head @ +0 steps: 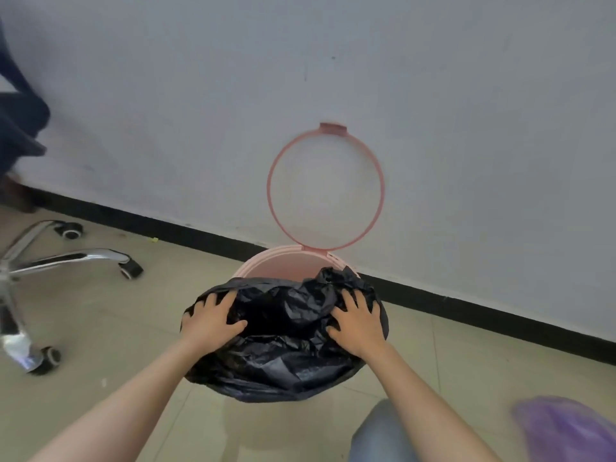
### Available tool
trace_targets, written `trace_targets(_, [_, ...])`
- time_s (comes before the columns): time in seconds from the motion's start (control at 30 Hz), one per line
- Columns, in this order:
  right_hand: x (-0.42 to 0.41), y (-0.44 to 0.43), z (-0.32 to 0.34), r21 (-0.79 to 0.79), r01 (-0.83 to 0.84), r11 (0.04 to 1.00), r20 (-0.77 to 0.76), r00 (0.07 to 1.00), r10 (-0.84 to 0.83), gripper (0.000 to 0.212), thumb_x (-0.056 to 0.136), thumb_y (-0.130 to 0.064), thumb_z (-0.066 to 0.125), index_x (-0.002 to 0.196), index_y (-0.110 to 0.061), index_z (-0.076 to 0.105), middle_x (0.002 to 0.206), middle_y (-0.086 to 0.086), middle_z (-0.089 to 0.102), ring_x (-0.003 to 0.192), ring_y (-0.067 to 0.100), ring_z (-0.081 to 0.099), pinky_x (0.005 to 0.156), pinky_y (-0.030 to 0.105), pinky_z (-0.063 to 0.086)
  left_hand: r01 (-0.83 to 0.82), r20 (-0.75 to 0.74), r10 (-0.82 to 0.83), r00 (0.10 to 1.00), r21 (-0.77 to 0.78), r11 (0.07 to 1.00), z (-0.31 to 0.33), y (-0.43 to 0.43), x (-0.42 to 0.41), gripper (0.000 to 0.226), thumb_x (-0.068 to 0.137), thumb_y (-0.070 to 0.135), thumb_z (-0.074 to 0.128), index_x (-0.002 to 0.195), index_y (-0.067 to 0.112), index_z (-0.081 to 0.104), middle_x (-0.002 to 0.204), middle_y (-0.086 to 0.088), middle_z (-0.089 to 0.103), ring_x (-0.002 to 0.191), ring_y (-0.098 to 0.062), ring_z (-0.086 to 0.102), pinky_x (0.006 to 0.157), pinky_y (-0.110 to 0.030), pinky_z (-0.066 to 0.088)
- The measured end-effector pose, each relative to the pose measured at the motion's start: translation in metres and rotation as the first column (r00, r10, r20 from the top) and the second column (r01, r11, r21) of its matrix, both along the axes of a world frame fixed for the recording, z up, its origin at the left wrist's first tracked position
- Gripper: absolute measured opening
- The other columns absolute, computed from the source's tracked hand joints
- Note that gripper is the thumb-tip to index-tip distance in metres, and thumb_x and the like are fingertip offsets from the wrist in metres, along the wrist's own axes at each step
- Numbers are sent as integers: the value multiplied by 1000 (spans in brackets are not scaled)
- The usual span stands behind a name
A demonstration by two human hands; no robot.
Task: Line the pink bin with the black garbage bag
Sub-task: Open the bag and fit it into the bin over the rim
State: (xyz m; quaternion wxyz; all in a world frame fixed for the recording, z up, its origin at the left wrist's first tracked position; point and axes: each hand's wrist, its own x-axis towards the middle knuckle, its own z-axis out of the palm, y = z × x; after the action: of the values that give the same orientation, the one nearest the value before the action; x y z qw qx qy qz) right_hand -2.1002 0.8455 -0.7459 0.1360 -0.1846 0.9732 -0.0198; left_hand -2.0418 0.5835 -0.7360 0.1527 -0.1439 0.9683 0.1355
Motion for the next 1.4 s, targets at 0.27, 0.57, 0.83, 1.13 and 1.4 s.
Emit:
trace_targets(0.27, [-11,28,2,-490,380,785,225,924,-308,62,94,-45,38,145,-24,9,154,12,16,139,30,24,107,40,31,-82,-538,33,842,-66,994,13,18,1,23,79,17,65,99,5,64,99,-16,66,91,-38,61,71,-42,50])
trace_targets(0.57, [-4,59,1,-807,585,-81,456,529,-716,33,89,-21,52,122,-18,51,134,12,49,122,28,46,101,40,39,-28,-595,-61,801,-139,990,25,36,5,32,74,18,69,104,8,63,99,-16,65,89,-37,61,73,-46,47])
trace_targets(0.83, [1,58,21,-744,667,-37,608,652,-453,28,82,1,60,110,-3,58,113,19,63,78,15,61,66,22,48,470,-332,-456,826,-42,882,46,124,-51,101,77,55,57,142,30,-16,157,-6,-8,144,-26,-7,116,-48,3])
trace_targets(1.13, [27,46,54,-860,335,385,356,934,-17,23,81,-8,65,73,-29,71,86,-13,68,85,-1,59,76,7,42,477,-438,-419,795,25,879,40,117,-34,48,84,7,51,128,28,50,122,0,55,110,-21,52,74,-29,42])
trace_targets(1.4, [-15,0,43,-565,459,686,659,751,41,46,94,-44,36,111,-11,62,122,9,62,110,28,57,100,41,42,404,-640,-258,724,89,911,30,71,0,29,59,-18,69,82,0,66,91,-20,63,91,-15,48,73,-23,41])
